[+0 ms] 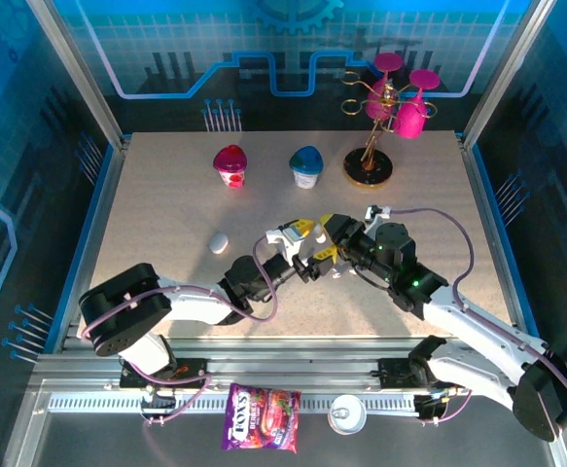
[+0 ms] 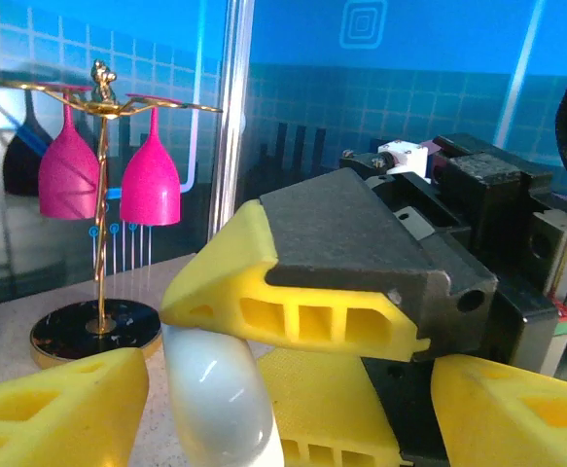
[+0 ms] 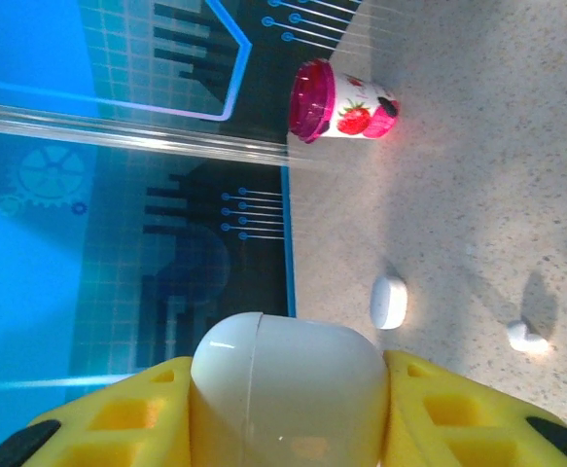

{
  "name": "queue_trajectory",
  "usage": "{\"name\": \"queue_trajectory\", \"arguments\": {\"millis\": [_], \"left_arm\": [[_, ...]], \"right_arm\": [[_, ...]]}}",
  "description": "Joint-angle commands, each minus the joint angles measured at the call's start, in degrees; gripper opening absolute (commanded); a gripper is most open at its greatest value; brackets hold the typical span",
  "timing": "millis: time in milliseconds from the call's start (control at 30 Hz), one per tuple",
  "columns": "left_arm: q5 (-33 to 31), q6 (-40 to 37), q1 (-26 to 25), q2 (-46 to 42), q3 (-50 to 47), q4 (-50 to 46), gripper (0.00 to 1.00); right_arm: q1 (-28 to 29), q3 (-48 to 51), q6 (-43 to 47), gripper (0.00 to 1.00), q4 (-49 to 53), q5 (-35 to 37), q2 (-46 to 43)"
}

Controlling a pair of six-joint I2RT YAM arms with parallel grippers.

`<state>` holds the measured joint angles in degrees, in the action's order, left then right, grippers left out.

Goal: Insert the wireless bluetooth earbuds into the charging case

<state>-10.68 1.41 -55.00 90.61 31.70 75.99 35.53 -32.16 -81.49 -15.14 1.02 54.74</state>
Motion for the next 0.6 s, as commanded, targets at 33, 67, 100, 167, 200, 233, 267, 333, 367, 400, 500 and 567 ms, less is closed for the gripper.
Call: {"name": "queue_trajectory", "arguments": {"millis": [33,67,100,167,200,233,267,333,367,400,500,567], "left_arm": [[0.25,-2.55,-0.29,0.88,2.09,4.35,0.65],[0.31,-2.62,-0.28,0.97,2.18,4.35,0.62],[0.33,-2.62,-0.28,1.06,2.22,4.35,0.59],[0.12,-2.36,-0.22,1.40,2.22,4.35,0.59],[-0.32,-2.04,-0.20,1.58,2.21,4.34,0.57],[-0.79,-1.68,-0.20,1.72,2.22,4.39,0.54],[-1.08,-1.42,-0.19,1.87,2.29,4.35,0.51],[-1.10,-1.10,-0.10,2.17,2.39,4.39,0.50],[-1.25,-0.92,-0.10,2.45,2.48,4.33,0.50],[-1.49,-0.56,-0.10,2.68,2.57,4.35,0.52],[-1.97,0.17,-0.02,3.34,2.75,4.38,0.59],[-1.92,0.34,0.07,3.69,2.84,4.32,0.59]], "right_arm": [[-0.72,2.47,-4.25,0.34,-6.02,0.20,-1.47],[-0.79,2.77,-4.52,0.34,-6.74,0.24,-1.56],[-0.82,3.17,-5.01,0.33,-7.59,0.30,-1.65],[-0.98,3.90,-5.72,0.33,-10.08,-0.06,-1.57],[-1.09,3.95,-5.95,0.33,-10.63,-0.33,-1.50],[-1.08,3.93,-5.91,0.33,-10.85,-0.56,-1.57],[-1.14,3.86,-5.72,0.33,-10.71,-0.71,-1.65],[-1.16,3.84,-5.70,0.33,-10.87,-0.84,-1.74],[-1.18,3.99,-5.74,0.33,-11.67,-0.85,-1.82],[-1.17,4.33,-5.86,0.33,-12.69,-0.77,-1.83],[-1.16,4.47,-5.87,0.33,-14.70,-0.92,-1.87],[-1.21,4.33,-5.80,0.33,-15.20,-1.08,-1.92]]}}
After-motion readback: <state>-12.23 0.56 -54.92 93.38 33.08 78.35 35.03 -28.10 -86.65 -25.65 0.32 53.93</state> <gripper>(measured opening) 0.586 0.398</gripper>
